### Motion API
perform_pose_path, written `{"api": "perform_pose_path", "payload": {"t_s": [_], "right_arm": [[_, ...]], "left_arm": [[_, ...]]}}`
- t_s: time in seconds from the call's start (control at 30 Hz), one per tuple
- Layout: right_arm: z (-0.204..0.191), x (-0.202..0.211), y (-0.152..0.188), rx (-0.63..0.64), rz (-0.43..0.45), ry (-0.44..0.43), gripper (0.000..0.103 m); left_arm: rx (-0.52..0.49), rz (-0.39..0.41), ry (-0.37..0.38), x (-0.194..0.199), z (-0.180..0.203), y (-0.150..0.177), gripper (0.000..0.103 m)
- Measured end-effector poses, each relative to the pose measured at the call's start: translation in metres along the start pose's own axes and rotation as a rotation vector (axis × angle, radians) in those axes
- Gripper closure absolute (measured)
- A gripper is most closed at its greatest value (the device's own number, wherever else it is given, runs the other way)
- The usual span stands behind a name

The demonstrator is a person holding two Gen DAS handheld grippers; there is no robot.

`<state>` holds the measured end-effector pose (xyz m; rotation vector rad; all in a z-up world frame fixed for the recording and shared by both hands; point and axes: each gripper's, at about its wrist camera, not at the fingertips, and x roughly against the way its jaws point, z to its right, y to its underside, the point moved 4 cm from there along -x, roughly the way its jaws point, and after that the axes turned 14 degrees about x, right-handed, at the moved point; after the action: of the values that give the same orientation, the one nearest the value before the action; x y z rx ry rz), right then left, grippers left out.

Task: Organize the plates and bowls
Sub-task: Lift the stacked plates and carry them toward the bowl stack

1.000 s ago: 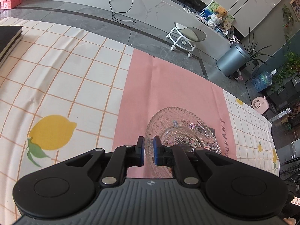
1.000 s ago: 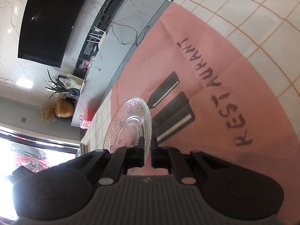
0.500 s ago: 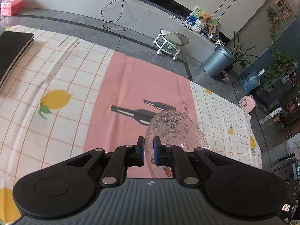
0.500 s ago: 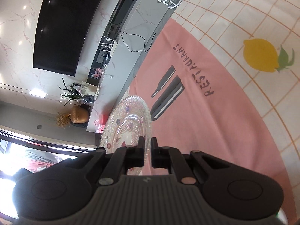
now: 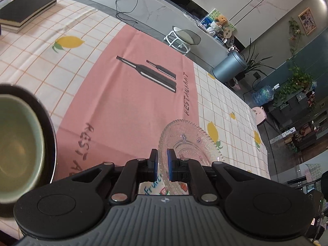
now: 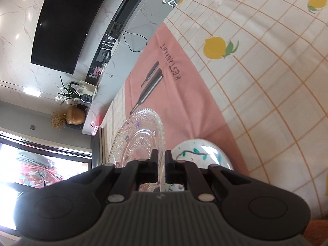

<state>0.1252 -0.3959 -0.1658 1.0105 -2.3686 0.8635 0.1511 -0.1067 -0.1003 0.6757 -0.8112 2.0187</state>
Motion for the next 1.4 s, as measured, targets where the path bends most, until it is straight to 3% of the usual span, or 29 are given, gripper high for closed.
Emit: {"api": "perform_pose_path", "payload": {"t_s": [0.37,0.67,1.4], "right_arm": [[0.009,0.011,0.027,0.078,-0.046,0.077,0.100],[0.009,0.002,0.031,0.116,-0.084,0.129,0.099],[0.001,-0.003,0.038,0.243,-0.085,0.303,0.097]], "left_arm": [[0.045,-0.017,-0.043,-0.002,-0.029,0.042,0.093],[0.022,-0.001,-0.066,-0.002,-0.031,0.052,0.093],[-0.052,-0.012,-0.129,-0.017,-0.029,0.067,0.091]]}}
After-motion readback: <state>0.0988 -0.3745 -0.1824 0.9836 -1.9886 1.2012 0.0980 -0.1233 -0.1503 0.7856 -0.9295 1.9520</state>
